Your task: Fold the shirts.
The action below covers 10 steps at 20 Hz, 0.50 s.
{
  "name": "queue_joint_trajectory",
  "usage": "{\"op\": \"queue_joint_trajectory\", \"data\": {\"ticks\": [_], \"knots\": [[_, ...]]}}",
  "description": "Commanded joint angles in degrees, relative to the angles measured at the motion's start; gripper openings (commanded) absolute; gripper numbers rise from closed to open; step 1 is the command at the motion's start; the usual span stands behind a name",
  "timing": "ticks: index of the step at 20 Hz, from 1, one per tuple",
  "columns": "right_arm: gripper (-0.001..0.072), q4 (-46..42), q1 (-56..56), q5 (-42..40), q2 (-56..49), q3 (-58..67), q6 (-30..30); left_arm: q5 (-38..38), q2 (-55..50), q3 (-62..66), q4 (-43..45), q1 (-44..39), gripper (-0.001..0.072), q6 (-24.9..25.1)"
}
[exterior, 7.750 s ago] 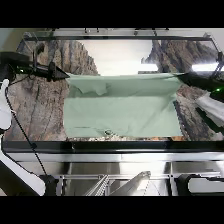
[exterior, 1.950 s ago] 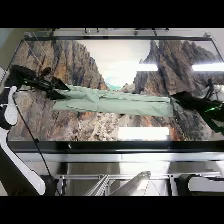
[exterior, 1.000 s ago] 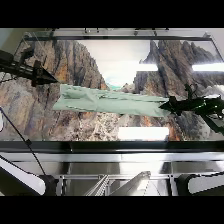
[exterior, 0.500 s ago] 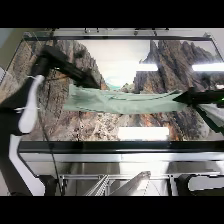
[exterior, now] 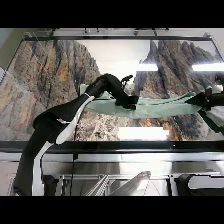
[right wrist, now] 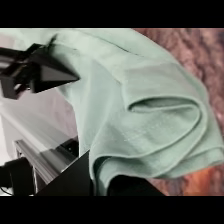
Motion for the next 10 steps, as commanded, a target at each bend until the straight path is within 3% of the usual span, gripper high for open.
{"op": "queue_joint_trajectory", "data": {"ticks": [1,5,7,10], "knots": [[0.0021,0.1,-0.2,3.5,1.3,2.1,-1.1,-4.3,-0.9,0.1,5.9,-3.1,0.002,-3.8],[0.0021,10.3,-0.1,3.9,2.0,8.0,-1.0,-4.6,-0.9,0.4,4.3,-4.1,0.0023,-3.8],[0.0021,17.4,0.7,4.1,2.0,9.1,-0.9,3.1,-0.6,5.4,0.3,-2.1,0.0024,0.0],[0.0021,18.8,6.6,4.4,2.1,9.2,0.7,17.2,6.4,9.9,-3.5,5.3,0.0024,3.8]]}}
